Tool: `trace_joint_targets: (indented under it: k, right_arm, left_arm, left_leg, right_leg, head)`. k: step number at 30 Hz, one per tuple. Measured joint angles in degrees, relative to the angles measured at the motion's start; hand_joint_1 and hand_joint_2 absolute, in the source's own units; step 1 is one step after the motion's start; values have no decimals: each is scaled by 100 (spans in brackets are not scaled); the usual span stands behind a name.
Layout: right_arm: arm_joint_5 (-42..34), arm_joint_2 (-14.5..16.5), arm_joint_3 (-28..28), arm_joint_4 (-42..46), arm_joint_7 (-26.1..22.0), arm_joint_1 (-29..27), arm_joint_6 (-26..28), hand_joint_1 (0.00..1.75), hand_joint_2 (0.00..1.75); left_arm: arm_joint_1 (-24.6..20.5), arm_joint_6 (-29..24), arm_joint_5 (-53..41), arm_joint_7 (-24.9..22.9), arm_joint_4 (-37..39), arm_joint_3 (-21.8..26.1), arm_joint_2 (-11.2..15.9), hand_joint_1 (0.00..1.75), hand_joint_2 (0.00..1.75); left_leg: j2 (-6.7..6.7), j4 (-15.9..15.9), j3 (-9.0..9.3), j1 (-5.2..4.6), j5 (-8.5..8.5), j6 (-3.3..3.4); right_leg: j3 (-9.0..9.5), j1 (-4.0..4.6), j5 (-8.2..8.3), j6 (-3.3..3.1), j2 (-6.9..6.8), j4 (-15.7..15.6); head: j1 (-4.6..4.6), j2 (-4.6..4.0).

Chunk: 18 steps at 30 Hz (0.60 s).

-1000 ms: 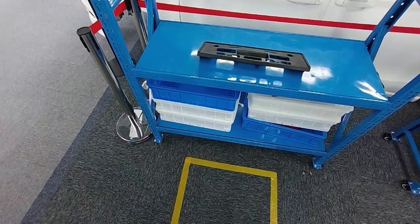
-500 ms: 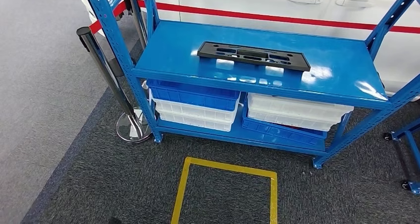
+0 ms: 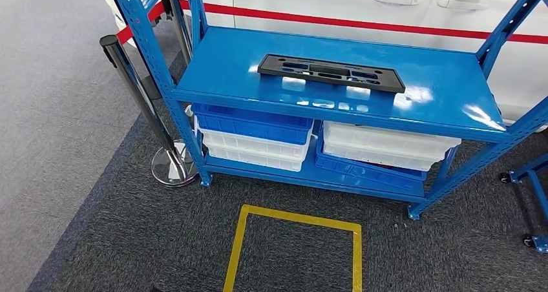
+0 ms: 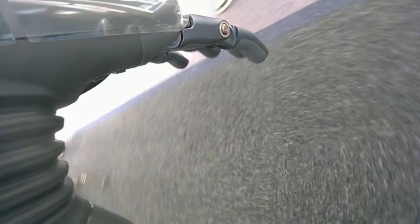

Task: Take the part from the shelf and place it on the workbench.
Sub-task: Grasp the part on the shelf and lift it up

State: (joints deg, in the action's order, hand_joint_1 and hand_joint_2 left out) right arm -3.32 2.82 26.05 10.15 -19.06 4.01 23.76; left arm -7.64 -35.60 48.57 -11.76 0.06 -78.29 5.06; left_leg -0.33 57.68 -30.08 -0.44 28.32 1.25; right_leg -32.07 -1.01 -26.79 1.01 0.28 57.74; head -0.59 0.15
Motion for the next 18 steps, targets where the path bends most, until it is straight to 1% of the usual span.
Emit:
trace_joint_targets:
  k: [5,6,8,10,14,16,18]
  right_arm:
    - [31,251,-27,336,-1456,366,-157,0,175]
    - [100,309,-28,516,-1678,433,-239,0,175]
    - [309,410,-28,1080,-1899,509,-442,0,175]
    - [537,469,-27,1758,-1865,533,-606,0,175]
    - [1178,520,-11,3351,-1328,443,-770,0,175]
    - [1455,528,34,4042,-1163,447,-833,0,175]
    - [1599,535,109,4550,-1053,476,-906,0,175]
  left_arm:
    - [126,0,-557,-156,-41,-578,-469,0,175]
    - [149,0,-702,-196,-79,-663,-526,0,175]
    - [182,0,-957,-251,-182,-798,-603,0,175]
    - [203,0,-1067,-262,-268,-874,-638,0,175]
    - [231,0,-1118,-231,-371,-967,-655,0,175]
    - [230,0,-1145,-190,-402,-1002,-668,0,175]
    - [230,0,-1203,-155,-414,-1012,-676,0,175]
  left_leg:
    - [3,1,5,0,-1,0]
    - [4,2,7,0,-2,-1]
    - [5,3,12,1,-3,-1]
    - [3,3,15,2,-5,-1]
    - [2,2,12,7,-5,-1]
    - [3,2,13,7,-5,-2]
    - [2,2,20,7,-5,-2]
  right_leg:
    - [1,0,3,4,5,0]
    - [1,1,3,4,5,0]
    - [1,3,4,5,4,1]
    - [1,6,4,4,2,2]
    - [-5,10,3,3,3,10]
    - [-6,10,2,2,5,11]
    - [-6,9,2,2,3,11]
  head:
    - [1,0]
    - [2,0]
    - [1,0]
    - [-1,0]
    - [-1,0]
    - [-1,0]
    - [0,1]
